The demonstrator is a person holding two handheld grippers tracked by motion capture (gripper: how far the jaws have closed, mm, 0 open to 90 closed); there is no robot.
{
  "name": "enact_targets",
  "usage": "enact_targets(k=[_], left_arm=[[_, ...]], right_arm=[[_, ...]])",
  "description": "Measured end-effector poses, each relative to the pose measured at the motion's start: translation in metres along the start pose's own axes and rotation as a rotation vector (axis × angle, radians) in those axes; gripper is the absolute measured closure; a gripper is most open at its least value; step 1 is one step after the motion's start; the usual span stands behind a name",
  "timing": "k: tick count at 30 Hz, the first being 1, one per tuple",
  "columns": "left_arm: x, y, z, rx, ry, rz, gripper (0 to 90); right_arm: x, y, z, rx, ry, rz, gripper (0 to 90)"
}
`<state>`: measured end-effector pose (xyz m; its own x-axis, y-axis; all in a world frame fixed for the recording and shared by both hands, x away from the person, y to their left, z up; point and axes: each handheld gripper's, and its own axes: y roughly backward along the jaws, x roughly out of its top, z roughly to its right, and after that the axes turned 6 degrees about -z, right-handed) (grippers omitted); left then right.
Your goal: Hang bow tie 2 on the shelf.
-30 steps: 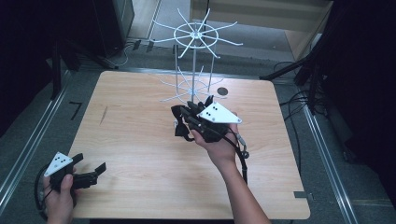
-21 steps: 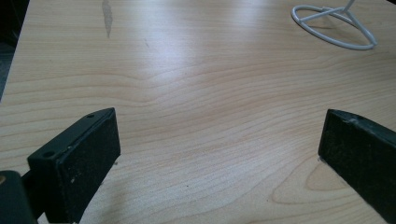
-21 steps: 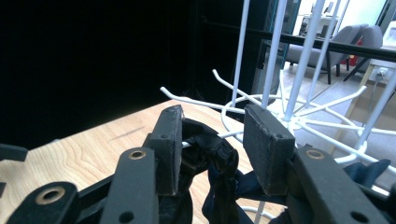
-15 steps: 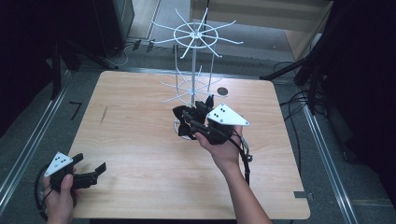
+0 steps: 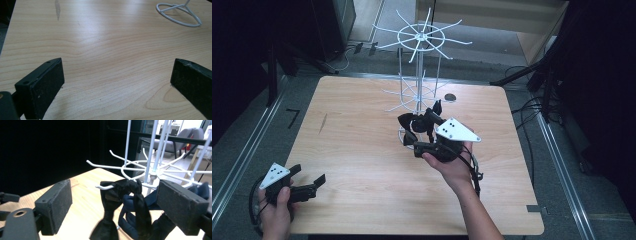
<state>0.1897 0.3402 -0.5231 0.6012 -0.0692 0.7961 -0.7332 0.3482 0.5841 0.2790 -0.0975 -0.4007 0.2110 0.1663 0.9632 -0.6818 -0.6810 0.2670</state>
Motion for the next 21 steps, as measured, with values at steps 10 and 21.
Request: enact_targets(k=[10, 21], left_arm=[[0.0, 0.0, 0.0, -0.003, 0.003, -0.002, 0.0], [0.0, 0.0, 0.0, 0.004, 0.005, 0.0, 0.0]], right_arm=[[-0.007, 0.009, 0.002, -0.02, -0.01, -0.009, 7.2], [-0.022, 0.023, 0.009, -0.036, -0.031, -0.012, 2.3]])
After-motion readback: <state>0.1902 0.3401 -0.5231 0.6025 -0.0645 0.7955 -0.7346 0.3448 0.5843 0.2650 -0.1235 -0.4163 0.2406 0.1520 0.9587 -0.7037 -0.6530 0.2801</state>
